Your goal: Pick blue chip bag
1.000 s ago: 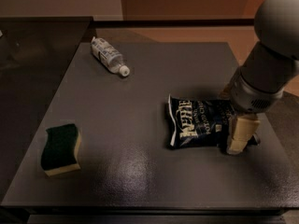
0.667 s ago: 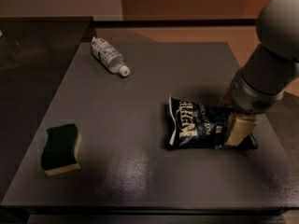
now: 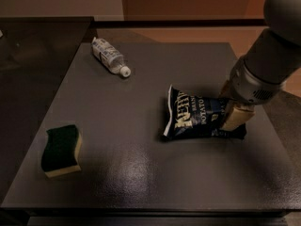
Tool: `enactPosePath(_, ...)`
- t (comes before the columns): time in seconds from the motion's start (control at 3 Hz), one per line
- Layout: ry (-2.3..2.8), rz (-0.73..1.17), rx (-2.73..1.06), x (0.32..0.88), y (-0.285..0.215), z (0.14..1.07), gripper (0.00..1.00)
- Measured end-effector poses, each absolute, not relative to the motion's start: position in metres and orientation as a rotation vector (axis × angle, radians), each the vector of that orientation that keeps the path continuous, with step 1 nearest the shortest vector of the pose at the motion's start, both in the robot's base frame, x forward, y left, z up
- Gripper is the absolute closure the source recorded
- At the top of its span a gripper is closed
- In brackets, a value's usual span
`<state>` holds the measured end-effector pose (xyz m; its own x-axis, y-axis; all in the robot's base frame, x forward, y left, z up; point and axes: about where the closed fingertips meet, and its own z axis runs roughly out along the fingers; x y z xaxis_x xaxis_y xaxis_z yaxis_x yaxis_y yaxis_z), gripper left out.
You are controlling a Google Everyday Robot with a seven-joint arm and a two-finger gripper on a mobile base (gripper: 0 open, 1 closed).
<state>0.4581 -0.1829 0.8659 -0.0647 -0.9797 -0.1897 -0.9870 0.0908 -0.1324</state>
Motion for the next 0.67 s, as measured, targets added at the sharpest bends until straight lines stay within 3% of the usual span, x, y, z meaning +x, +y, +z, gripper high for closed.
enactPosePath(0.33,2.137,0.028,-1.941,0.466,-0.178,0.895,1.0)
enactPosePath(0.67,2.125,-0.003,-1.922,0.473,-0.178,0.929,1.0)
